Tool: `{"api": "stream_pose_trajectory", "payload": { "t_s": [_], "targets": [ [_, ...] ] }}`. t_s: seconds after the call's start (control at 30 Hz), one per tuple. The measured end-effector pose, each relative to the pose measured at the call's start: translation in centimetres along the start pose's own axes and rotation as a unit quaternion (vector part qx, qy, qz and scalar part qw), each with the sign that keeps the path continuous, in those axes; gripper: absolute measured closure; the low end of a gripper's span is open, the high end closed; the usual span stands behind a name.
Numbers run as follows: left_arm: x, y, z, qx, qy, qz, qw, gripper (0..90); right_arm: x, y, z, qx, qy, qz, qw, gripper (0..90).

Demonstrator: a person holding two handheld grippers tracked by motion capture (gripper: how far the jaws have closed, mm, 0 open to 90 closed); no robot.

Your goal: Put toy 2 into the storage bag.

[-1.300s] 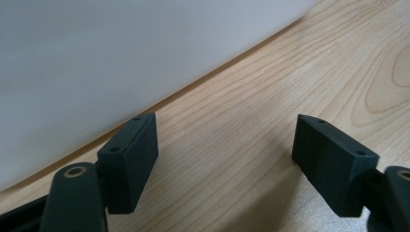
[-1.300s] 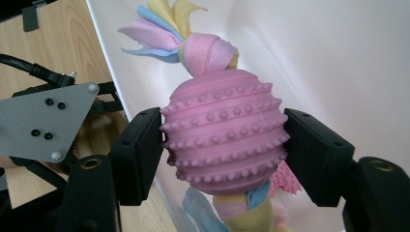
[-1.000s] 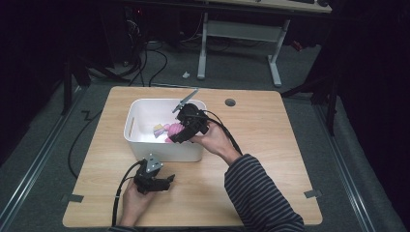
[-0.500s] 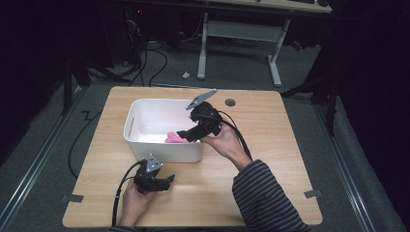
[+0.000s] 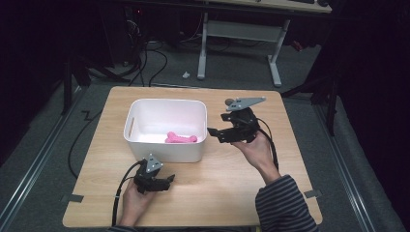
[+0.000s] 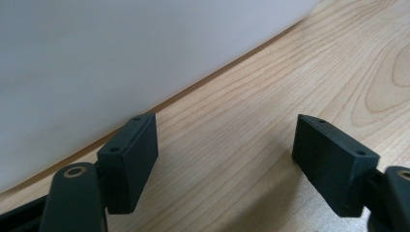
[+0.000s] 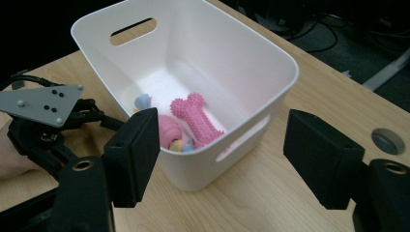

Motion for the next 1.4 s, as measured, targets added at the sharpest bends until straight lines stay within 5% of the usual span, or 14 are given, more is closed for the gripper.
{"api": "stream_pose_trajectory", "payload": {
  "t_s": [0.47, 0.8, 1.13, 1.4],
  "targets": [
    [0.0, 0.0, 0.0, 0.001, 0.0, 0.0, 1.0, 24.7, -5.0, 2.6, -4.8, -0.036, 0.028, 0.049, 0.9978, 30.7],
    [0.0, 0.0, 0.0, 0.0, 0.0, 0.0, 1.0, 24.8, -7.7, 3.0, -6.8, -0.054, 0.051, 0.071, 0.9947, 31.2],
    [0.0, 0.0, 0.0, 0.0, 0.0, 0.0, 1.0, 24.8, -10.6, 2.9, -7.3, -0.076, 0.047, 0.09, 0.9919, 32.1],
    [0.0, 0.0, 0.0, 0.0, 0.0, 0.0, 1.0, 24.7, -12.5, 2.8, -7.3, -0.072, 0.056, 0.113, 0.9894, 32.4]
  ]
}}
Point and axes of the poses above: each handheld gripper's, and its own axes: z roughly forward along the jaws, x roughly out of its top, y roughly to its right, the point moved 7 cm from there along z, roughly forward along the jaws, and after that the axes turned 8 degrees about -y, right-handed, at the moved point
